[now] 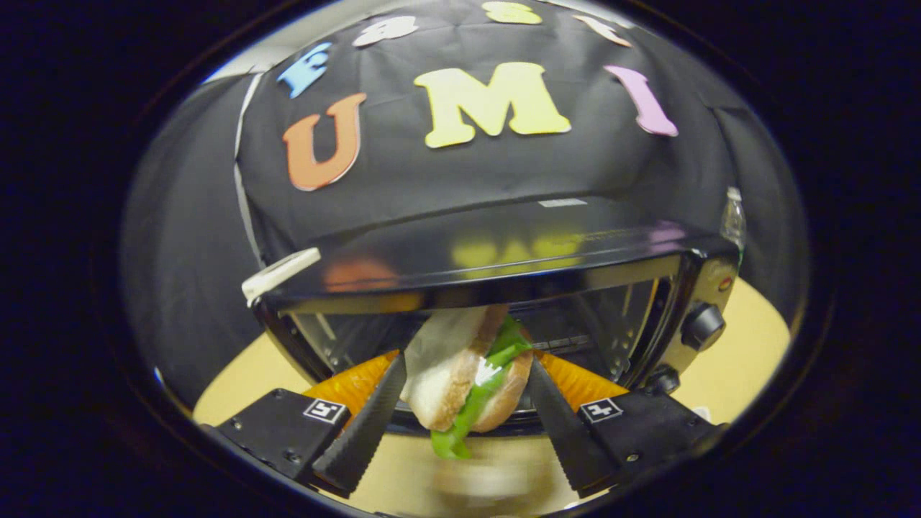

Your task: Open the electric oven with the left hand, put the food in, and close the electric oven.

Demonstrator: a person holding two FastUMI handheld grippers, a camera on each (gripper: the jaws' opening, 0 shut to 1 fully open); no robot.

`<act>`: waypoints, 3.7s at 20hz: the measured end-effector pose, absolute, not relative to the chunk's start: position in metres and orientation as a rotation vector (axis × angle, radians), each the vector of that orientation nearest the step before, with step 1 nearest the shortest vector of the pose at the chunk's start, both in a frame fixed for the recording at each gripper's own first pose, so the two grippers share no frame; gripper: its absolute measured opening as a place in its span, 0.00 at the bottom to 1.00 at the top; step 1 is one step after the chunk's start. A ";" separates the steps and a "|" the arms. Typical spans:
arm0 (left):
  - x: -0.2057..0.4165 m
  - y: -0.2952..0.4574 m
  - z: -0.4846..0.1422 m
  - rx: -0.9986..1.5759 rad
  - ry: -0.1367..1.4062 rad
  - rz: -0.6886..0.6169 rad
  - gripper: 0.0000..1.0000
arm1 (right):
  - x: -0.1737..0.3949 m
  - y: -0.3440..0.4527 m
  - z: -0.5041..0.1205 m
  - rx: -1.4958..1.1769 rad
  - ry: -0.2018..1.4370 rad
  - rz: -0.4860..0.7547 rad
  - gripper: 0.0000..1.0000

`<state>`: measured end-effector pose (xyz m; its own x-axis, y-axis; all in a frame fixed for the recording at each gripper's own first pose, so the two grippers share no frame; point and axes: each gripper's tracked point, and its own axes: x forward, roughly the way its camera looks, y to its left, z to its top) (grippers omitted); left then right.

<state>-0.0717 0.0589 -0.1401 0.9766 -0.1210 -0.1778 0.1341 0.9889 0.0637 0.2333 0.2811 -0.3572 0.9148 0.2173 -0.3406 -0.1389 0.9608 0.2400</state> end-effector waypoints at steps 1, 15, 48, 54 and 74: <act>-0.071 0.058 -0.141 0.077 0.175 -0.131 0.95 | 0.231 0.280 -0.359 0.212 0.390 0.199 0.96; -0.059 0.060 -0.140 0.057 0.149 -0.119 0.95 | 0.188 0.224 -0.304 0.078 0.301 0.145 0.96; -0.030 -0.084 -0.472 0.010 0.569 -0.045 0.96 | 0.011 -0.072 -0.131 -0.141 0.177 0.074 0.99; -0.027 -0.088 -0.487 -0.016 0.590 -0.050 0.95 | 0.016 -0.074 -0.144 -0.133 0.219 0.091 0.99; 0.033 -0.083 -0.371 0.043 0.436 -0.067 0.96 | 0.031 -0.065 -0.106 -0.095 0.152 0.095 0.99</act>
